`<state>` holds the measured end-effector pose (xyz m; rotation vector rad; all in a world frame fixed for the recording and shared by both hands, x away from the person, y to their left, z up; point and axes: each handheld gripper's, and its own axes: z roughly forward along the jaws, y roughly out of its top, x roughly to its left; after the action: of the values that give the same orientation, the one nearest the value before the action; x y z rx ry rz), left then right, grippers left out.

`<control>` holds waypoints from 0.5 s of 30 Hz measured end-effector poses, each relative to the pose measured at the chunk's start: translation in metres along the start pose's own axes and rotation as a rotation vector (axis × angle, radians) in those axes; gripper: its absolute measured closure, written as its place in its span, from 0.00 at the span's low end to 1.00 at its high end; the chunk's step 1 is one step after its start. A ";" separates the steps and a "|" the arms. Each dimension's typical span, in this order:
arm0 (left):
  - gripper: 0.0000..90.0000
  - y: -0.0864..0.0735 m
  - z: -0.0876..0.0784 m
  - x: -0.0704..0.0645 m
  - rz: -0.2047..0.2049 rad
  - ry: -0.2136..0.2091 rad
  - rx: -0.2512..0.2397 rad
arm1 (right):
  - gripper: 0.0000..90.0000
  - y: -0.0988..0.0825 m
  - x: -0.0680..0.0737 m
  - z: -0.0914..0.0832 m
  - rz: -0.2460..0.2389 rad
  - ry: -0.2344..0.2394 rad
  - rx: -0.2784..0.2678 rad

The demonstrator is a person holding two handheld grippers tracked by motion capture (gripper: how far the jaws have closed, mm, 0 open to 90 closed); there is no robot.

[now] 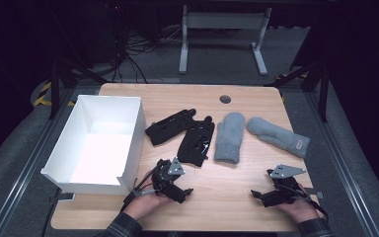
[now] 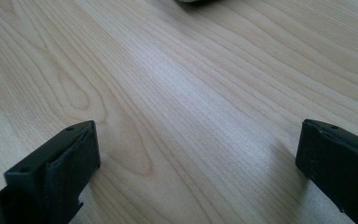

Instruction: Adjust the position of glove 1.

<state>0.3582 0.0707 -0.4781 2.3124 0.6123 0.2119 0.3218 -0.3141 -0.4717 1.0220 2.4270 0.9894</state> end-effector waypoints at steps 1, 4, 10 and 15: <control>0.00 0.000 0.000 0.000 0.002 0.000 0.000 | 0.00 0.000 0.000 0.000 0.000 0.000 0.000; 0.00 0.000 0.000 0.000 0.004 -0.004 0.000 | 0.00 0.000 0.000 0.000 0.002 -0.001 0.000; 0.00 0.000 0.001 0.000 0.007 -0.007 0.000 | 0.16 0.002 0.000 -0.004 -0.003 0.003 0.000; 0.00 0.001 0.001 0.000 0.012 -0.009 0.001 | 0.42 0.009 -0.002 -0.007 0.005 0.011 -0.004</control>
<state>0.3586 0.0701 -0.4781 2.3169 0.5942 0.2068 0.3238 -0.3148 -0.4603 1.0241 2.4314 1.0030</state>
